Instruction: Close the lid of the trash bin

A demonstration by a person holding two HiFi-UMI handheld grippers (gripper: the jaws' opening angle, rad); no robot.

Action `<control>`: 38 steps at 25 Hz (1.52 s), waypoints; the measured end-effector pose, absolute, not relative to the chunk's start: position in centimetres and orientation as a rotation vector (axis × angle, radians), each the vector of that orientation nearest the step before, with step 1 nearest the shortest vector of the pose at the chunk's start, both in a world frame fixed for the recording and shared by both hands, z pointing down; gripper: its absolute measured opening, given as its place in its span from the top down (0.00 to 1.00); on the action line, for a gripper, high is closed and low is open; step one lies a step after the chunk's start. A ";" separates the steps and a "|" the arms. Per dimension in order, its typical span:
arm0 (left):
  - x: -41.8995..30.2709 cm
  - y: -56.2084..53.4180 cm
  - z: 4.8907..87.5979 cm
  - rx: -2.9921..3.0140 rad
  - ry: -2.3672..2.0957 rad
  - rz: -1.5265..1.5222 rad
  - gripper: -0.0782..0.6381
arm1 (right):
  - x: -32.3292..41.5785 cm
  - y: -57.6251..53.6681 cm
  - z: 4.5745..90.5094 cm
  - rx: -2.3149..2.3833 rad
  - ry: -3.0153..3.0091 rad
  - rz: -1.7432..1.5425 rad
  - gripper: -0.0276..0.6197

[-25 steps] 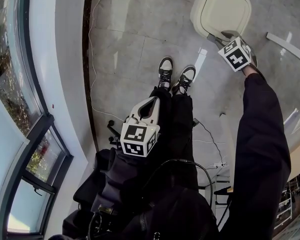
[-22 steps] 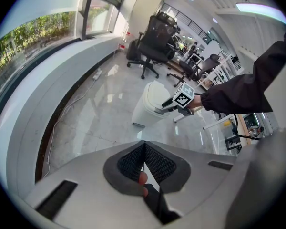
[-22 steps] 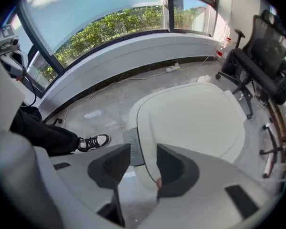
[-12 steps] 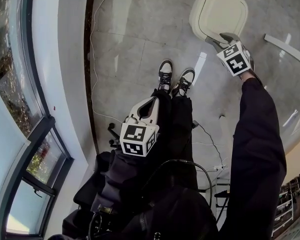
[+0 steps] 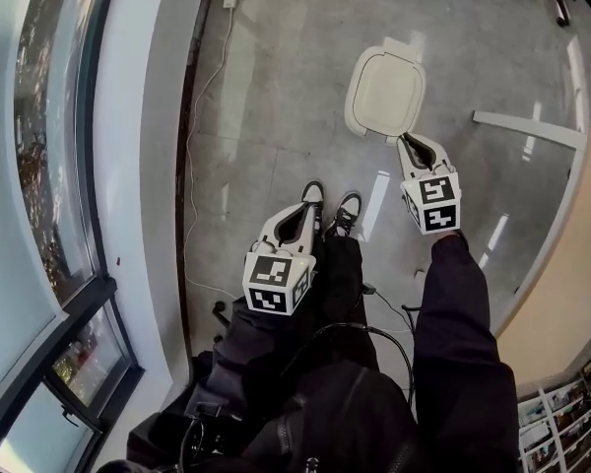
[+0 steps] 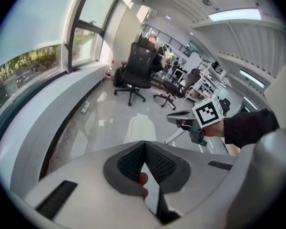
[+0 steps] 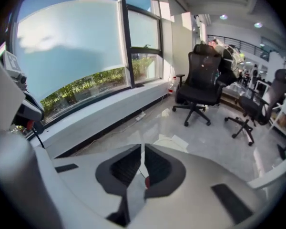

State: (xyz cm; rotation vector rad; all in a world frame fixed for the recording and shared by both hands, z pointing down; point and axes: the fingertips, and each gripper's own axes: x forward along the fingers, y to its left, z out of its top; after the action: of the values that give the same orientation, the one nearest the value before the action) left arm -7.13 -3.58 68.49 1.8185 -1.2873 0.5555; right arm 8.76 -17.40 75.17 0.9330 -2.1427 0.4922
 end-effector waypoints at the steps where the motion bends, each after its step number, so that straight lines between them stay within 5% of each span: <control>1: -6.9 -4.2 67.0 1.840 -1.297 0.545 0.90 | 9.1 -17.0 73.1 0.968 -2.151 0.484 0.92; 22: 0.3 -9.6 33.2 2.347 -1.431 0.224 0.90 | 12.6 -9.1 31.5 1.596 -2.464 0.266 0.95; 38: 2.5 -7.1 22.0 2.548 -1.466 0.061 0.90 | 14.4 -5.8 18.6 1.775 -2.598 0.029 0.95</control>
State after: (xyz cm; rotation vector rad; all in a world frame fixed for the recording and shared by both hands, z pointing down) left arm 2.53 -7.15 22.03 2.5475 -1.4657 0.0614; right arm 14.42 -5.83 18.58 1.7750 -2.5983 0.0292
